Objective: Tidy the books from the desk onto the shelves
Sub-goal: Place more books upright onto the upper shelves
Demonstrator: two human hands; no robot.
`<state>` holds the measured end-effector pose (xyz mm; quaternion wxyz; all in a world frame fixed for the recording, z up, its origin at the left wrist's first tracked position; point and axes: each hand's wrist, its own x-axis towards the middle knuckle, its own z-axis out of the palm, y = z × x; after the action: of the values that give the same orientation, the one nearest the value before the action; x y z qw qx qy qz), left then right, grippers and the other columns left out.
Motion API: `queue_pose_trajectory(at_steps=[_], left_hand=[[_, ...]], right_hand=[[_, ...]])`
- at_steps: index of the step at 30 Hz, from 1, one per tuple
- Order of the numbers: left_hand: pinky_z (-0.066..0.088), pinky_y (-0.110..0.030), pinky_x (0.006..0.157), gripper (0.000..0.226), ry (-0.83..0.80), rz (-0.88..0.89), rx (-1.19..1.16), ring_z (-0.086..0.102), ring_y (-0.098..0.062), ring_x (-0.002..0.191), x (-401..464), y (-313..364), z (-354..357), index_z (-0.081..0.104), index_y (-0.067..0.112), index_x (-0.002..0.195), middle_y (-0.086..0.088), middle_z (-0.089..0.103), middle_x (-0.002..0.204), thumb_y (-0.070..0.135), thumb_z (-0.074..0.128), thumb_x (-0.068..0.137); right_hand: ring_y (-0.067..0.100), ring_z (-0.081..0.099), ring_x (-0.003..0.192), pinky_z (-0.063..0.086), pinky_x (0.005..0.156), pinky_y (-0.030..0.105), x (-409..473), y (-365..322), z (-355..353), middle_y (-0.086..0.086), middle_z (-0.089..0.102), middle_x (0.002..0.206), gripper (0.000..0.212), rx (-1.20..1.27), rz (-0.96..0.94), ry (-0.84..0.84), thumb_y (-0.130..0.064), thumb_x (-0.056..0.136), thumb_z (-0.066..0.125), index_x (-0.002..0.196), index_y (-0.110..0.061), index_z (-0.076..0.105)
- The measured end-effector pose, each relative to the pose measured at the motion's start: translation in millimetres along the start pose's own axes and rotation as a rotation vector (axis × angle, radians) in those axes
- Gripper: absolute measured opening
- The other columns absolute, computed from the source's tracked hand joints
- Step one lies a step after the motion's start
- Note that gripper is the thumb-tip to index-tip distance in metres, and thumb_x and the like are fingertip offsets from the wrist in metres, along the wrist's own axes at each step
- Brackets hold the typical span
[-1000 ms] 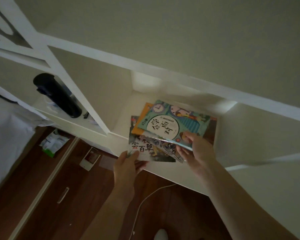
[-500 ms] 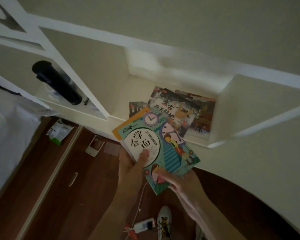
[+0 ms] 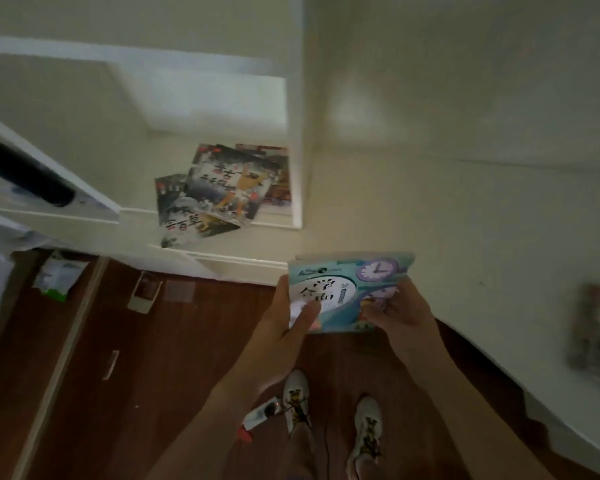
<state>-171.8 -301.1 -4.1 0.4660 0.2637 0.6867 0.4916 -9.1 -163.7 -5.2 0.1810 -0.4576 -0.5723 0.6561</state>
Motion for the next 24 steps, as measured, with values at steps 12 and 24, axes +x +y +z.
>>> queue_pose_trajectory(at_steps=[12,24], left_hand=[[0.039,-0.011,0.105,0.044,0.019,0.205,0.229,0.049,0.015,0.124,92.2,26.0,144.1,0.035,0.046,0.13,0.023,0.051,0.133,0.014,0.051,0.106],[0.054,-0.012,0.085,0.034,0.115,0.392,0.298,0.063,0.013,0.106,14.6,159.6,125.3,0.037,0.052,0.126,0.031,0.062,0.119,0.033,0.053,0.104]], right_hand=[[0.014,0.062,0.103,0.054,0.095,0.049,55.0,18.6,-132.1,0.0,0.062,0.107,0.033,-0.166,-0.145,0.234,0.007,0.095,0.055,0.111,-0.021,0.052],[0.001,0.065,0.099,0.053,0.083,0.02,-13.4,-128.6,-148.9,0.003,0.067,0.115,0.025,-0.039,-0.445,-0.015,0.01,0.098,0.049,0.12,-0.001,0.051]])
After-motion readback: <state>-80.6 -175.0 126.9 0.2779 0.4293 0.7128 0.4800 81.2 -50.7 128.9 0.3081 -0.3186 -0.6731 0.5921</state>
